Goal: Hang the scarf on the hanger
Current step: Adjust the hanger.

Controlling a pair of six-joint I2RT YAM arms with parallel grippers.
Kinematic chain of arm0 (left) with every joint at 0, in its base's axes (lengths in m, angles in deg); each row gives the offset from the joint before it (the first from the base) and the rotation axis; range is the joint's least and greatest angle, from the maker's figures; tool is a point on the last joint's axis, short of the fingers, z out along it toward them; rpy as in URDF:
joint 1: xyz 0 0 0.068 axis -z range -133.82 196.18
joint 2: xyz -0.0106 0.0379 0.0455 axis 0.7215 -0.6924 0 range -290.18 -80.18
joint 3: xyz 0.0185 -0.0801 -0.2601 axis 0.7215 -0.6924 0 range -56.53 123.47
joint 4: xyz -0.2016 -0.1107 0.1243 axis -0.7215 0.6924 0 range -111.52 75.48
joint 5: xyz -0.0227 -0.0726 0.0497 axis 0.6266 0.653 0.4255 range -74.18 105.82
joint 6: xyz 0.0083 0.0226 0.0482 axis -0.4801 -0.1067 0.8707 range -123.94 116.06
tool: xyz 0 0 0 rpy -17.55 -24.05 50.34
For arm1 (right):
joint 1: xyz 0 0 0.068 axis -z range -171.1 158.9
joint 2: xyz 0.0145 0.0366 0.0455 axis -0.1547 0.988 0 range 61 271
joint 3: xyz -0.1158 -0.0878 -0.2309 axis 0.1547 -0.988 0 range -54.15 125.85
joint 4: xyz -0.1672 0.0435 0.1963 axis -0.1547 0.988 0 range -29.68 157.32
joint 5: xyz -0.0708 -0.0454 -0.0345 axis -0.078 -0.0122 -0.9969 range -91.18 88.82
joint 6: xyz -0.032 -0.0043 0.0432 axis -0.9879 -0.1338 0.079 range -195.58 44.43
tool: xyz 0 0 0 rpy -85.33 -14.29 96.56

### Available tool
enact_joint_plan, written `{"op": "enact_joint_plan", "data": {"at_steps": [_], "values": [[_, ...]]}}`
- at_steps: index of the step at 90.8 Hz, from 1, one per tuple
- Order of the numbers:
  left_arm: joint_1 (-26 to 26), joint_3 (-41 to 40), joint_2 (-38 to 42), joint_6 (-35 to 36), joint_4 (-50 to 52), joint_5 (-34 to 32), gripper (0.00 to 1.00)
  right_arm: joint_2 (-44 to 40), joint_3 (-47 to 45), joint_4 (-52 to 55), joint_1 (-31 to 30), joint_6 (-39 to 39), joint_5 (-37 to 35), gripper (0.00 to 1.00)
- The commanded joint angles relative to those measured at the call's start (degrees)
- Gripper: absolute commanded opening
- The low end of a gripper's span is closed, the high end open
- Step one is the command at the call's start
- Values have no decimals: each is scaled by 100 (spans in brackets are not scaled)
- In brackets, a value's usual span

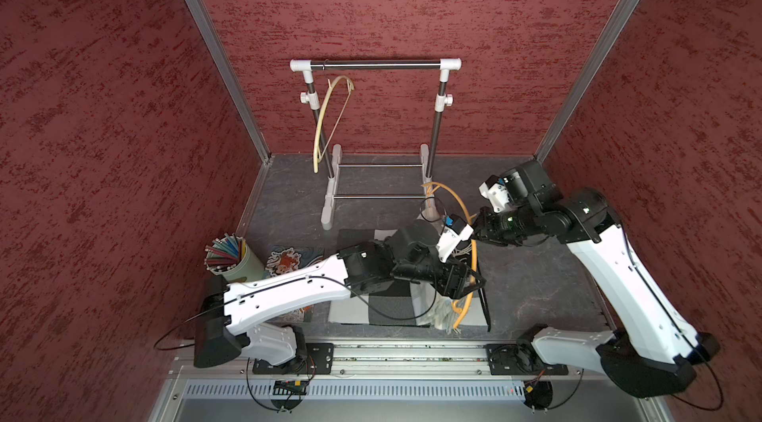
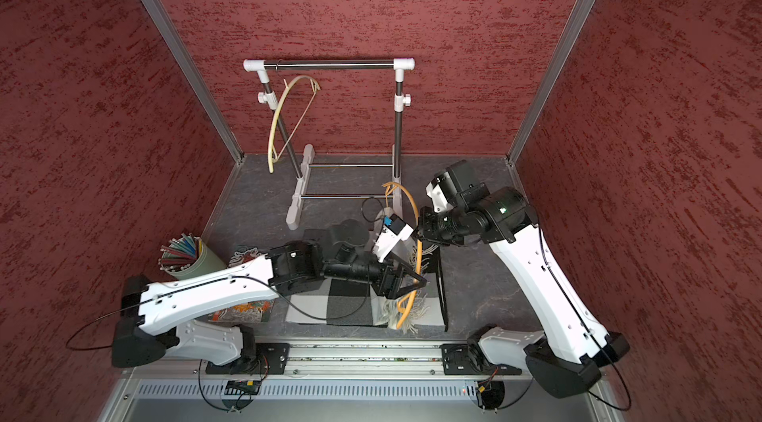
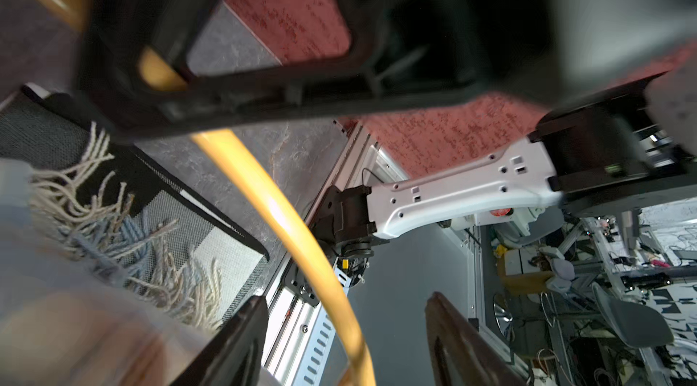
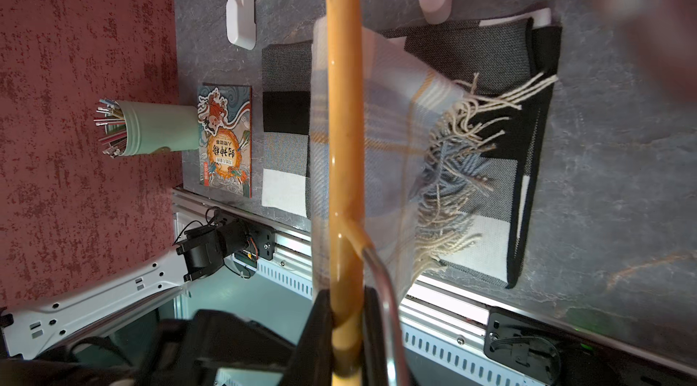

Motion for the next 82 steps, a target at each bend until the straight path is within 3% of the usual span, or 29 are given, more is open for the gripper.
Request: {"op": "enact_joint_plan", "data": {"at_steps": [1, 21, 25, 34, 45, 57, 82], "values": [[103, 236, -283, 178, 99, -30, 59, -173, -2, -408, 51, 52, -15, 0], [144, -55, 59, 157, -246, -446, 0, -177, -15, -446, 52, 32, -29, 0], [124, -87, 166, 162, -317, -518, 0, -167, 3, -510, 49, 27, -5, 4], [12, -199, 355, 123, -525, -495, 0, -231, 26, -793, 51, -41, 195, 55], [-200, -495, 590, -41, -976, -337, 0, -586, 101, -1331, 57, -296, 250, 77], [-378, -820, 823, -93, -1508, -88, 0, -1231, -51, -1760, 60, -576, 250, 88], [-660, -1093, 1154, -320, -2295, 530, 0, -3240, -2677, -4259, 59, 81, 1591, 82]]}}
